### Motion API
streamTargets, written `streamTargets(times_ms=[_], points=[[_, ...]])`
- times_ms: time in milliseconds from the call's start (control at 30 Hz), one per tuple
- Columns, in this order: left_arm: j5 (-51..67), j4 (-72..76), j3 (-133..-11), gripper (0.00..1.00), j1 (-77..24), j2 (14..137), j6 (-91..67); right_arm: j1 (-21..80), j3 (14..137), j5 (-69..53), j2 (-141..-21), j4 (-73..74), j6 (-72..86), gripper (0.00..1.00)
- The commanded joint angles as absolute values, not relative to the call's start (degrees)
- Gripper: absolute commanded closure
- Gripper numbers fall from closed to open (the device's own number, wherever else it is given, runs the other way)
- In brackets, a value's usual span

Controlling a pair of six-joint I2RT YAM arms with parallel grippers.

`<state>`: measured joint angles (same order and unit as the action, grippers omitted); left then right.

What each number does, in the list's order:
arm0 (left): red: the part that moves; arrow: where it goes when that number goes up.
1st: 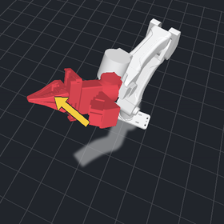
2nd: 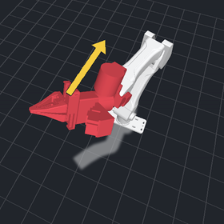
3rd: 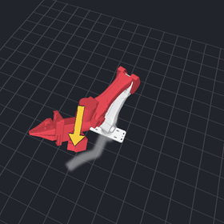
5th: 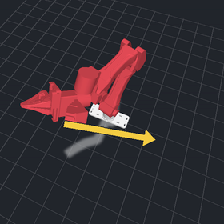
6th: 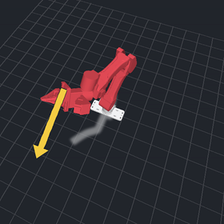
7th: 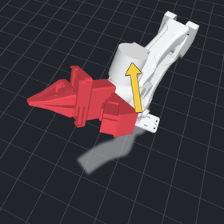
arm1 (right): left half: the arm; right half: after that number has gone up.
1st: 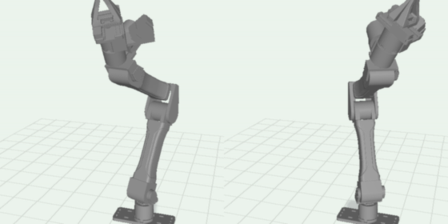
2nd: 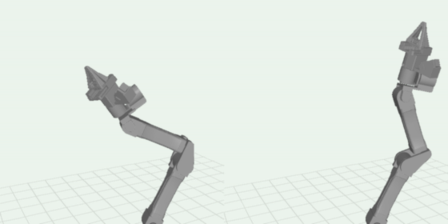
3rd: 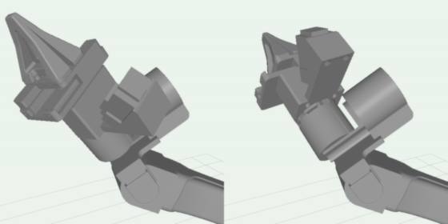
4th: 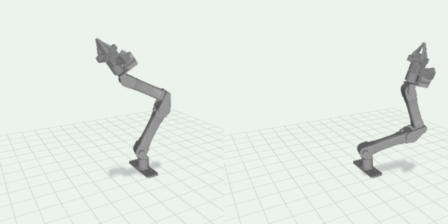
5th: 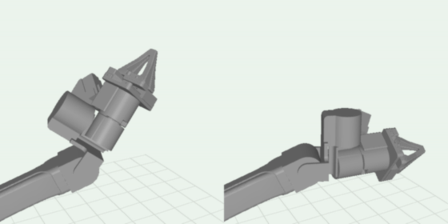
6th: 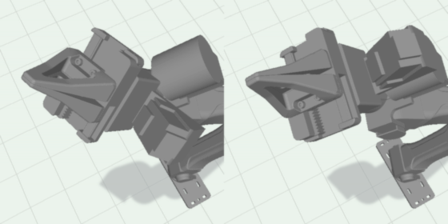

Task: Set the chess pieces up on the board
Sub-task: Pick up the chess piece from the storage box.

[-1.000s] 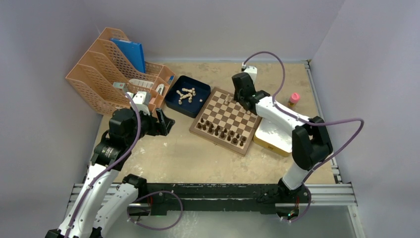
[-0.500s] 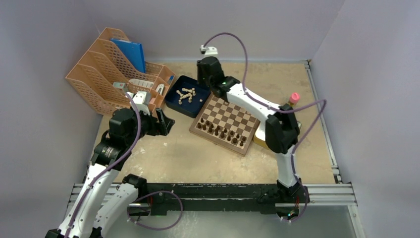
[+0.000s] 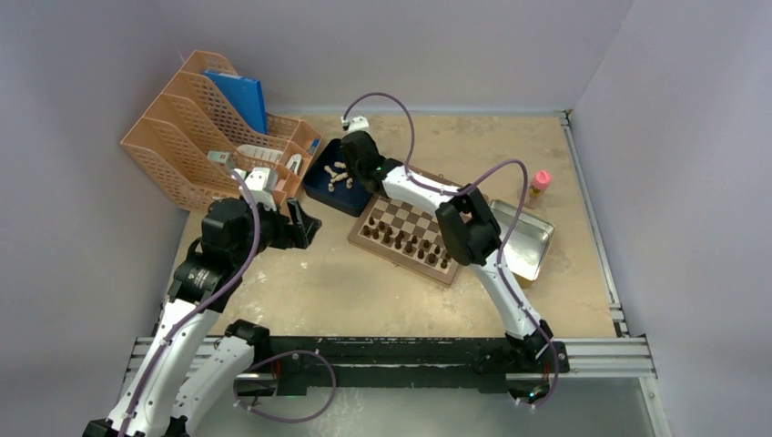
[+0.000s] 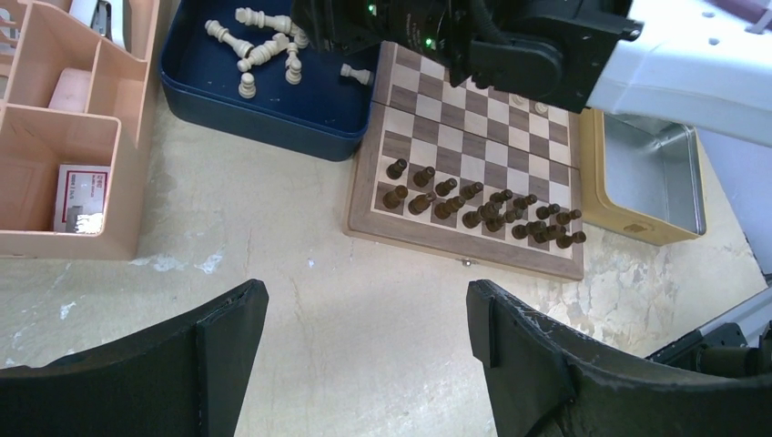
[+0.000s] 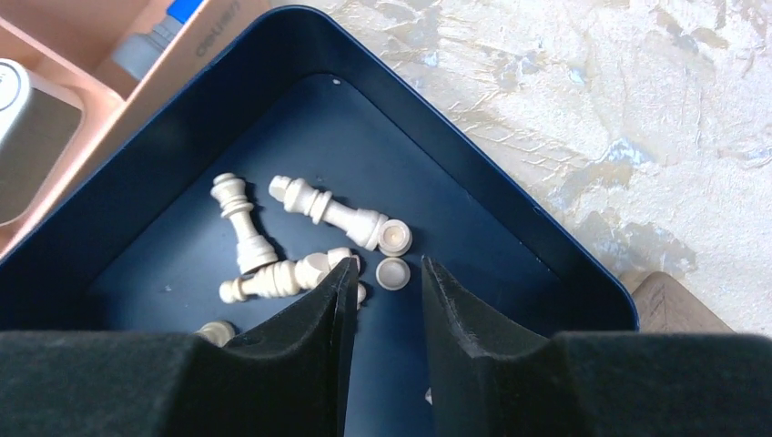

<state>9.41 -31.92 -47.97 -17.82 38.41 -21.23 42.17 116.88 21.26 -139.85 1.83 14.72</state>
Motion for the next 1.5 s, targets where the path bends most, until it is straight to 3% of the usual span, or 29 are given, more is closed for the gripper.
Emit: streamTargets(times_ms=[0, 900, 1467], points=[[8.4, -29.8, -48.3, 0.20, -18.1, 37.6, -20.4, 42.6, 120.9, 25.0, -139.6, -4.8, 10.3, 0.65], [8.5, -29.8, -48.5, 0.20, -18.1, 39.0, -20.1, 42.6, 126.9, 25.4, -147.6, -3.7, 8.3, 0.64], [8.3, -29.8, -48.4, 0.20, -18.1, 38.8, -20.1, 42.6, 127.4, 26.1, -148.3, -2.8, 7.4, 0.70]])
